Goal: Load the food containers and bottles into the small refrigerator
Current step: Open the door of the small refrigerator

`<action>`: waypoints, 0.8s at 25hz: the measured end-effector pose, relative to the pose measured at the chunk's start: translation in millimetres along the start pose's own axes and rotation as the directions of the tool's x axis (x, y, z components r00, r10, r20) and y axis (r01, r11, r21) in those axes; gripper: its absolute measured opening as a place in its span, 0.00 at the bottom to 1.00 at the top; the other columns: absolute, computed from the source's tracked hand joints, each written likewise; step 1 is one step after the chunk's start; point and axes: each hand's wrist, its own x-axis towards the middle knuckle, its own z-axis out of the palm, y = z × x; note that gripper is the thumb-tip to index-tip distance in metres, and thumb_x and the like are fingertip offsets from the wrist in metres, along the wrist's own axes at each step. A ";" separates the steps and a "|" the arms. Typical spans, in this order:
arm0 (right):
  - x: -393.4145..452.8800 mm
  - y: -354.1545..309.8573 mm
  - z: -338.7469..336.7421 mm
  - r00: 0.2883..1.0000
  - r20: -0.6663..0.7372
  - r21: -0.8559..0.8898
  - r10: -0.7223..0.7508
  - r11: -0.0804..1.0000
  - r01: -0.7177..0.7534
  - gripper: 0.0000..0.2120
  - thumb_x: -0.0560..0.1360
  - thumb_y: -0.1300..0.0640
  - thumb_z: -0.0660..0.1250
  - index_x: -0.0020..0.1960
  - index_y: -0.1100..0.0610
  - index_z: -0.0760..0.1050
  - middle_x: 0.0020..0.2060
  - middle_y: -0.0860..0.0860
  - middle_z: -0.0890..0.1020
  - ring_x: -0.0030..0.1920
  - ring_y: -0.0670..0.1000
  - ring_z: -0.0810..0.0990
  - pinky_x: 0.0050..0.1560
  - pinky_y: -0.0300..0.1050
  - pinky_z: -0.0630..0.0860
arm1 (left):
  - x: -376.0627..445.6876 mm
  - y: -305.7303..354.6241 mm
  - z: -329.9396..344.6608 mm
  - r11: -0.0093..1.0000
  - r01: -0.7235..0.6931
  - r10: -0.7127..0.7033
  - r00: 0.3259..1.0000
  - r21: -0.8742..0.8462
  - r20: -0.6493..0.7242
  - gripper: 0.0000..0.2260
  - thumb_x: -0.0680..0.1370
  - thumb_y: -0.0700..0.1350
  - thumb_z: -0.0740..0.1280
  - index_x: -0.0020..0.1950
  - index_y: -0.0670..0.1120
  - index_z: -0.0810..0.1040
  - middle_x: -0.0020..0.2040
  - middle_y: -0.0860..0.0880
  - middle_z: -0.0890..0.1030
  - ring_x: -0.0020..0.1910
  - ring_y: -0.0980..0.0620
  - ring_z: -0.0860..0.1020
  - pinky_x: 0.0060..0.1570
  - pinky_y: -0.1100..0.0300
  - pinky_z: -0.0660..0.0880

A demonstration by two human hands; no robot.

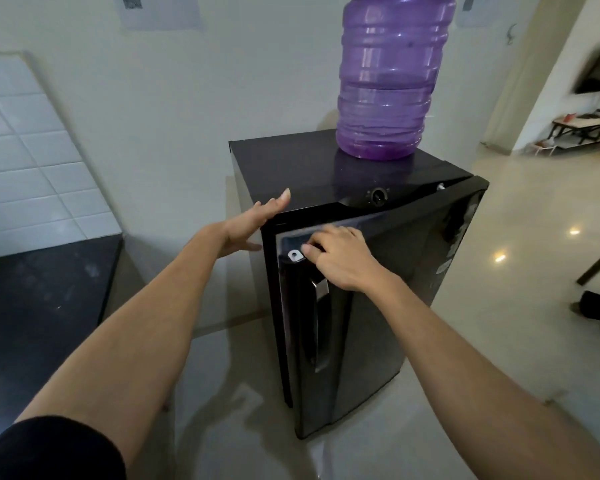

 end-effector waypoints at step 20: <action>-122.4 -52.3 -63.3 0.966 0.219 -0.110 0.141 0.987 -0.119 0.19 0.81 0.34 0.64 0.68 0.42 0.74 0.63 0.43 0.77 0.65 0.49 0.75 0.72 0.59 0.71 | 50.4 -47.3 54.1 0.757 0.006 0.202 0.949 0.654 -0.243 0.47 0.78 0.40 0.63 0.85 0.41 0.31 0.85 0.42 0.32 0.81 0.30 0.26 0.83 0.39 0.43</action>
